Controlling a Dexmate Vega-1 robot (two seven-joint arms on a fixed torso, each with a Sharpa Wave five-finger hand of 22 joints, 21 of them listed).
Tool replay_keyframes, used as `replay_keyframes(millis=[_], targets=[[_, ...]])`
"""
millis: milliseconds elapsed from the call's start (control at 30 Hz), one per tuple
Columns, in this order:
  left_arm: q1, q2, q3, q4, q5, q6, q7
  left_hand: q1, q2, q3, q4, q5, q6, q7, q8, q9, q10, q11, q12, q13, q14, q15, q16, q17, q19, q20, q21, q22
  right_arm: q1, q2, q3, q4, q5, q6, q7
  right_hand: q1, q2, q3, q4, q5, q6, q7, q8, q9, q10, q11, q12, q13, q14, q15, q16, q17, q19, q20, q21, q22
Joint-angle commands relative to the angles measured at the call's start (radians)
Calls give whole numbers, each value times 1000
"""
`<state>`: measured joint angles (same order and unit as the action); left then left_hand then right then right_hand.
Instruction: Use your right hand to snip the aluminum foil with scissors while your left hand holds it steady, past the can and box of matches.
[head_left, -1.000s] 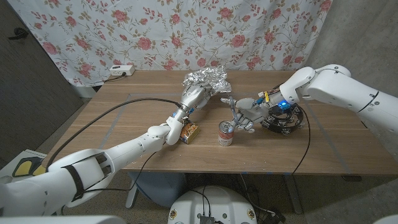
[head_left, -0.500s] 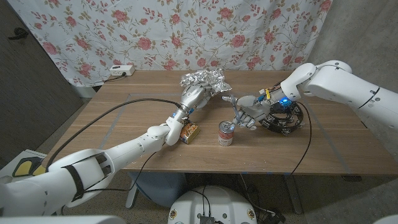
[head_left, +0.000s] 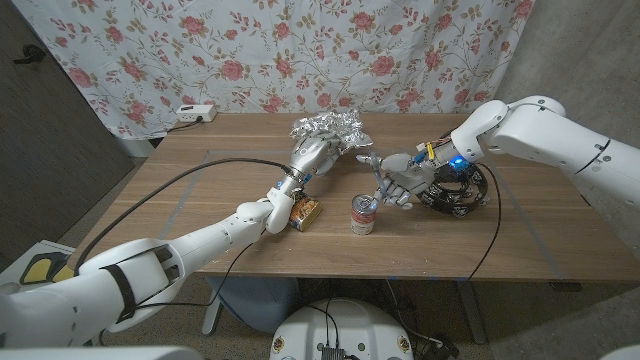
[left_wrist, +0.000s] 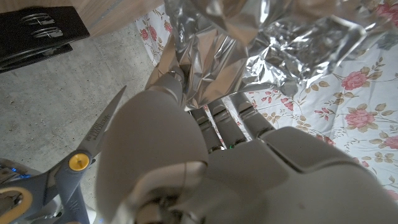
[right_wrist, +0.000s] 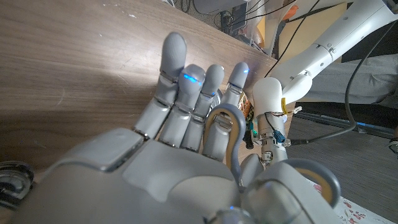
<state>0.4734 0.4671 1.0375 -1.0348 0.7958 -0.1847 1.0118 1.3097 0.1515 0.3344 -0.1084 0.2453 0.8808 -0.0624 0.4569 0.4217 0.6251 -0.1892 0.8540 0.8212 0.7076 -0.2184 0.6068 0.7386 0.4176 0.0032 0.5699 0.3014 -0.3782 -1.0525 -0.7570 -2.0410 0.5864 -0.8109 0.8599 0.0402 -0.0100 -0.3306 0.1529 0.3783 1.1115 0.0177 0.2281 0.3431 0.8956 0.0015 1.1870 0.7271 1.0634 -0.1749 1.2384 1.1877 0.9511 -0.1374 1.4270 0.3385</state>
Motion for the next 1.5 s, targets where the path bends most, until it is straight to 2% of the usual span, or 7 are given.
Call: replay_keyframes(millis=[33,467,1033,1500], targets=[[4,10,0,-13,2,4,-6,-10,1,-4,3,10,7,2,8,-3,6,0,5,-5,24,-17,-5,0,-2,-5,11,8,9,12,-13,6,-13,5,10,13,1,-3,-3,2,-118,127,8,3,3,5,1,0,2,-39,-9,0,7,-59,-1,3],[9,14,-3,-11,1,-4,-1,-1,7,-2,-5,2,5,3,4,-4,3,-2,-5,0,17,-17,-13,12,-5,-8,11,-8,13,-1,13,-3,-7,-4,-16,16,2,-3,-4,2,-122,126,8,2,3,6,1,2,7,-39,-11,5,7,-59,-1,2],[19,26,-10,-28,7,4,-5,5,9,-2,-11,-3,8,2,3,-2,6,-1,-10,6,19,-16,-16,23,-8,-11,11,-23,88,40,-82,26,-76,-35,65,17,4,-3,-4,1,-123,127,8,1,2,9,0,2,12,-39,-15,7,7,-59,-1,3],[30,36,-17,-45,11,10,-7,6,8,-1,-13,-5,9,4,2,-3,10,-3,-14,7,19,-15,-21,25,-10,-14,10,-29,107,36,-76,28,-91,-36,63,19,6,-2,-4,1,-122,126,9,1,3,9,0,4,8,-39,-20,8,8,-59,-1,4]])
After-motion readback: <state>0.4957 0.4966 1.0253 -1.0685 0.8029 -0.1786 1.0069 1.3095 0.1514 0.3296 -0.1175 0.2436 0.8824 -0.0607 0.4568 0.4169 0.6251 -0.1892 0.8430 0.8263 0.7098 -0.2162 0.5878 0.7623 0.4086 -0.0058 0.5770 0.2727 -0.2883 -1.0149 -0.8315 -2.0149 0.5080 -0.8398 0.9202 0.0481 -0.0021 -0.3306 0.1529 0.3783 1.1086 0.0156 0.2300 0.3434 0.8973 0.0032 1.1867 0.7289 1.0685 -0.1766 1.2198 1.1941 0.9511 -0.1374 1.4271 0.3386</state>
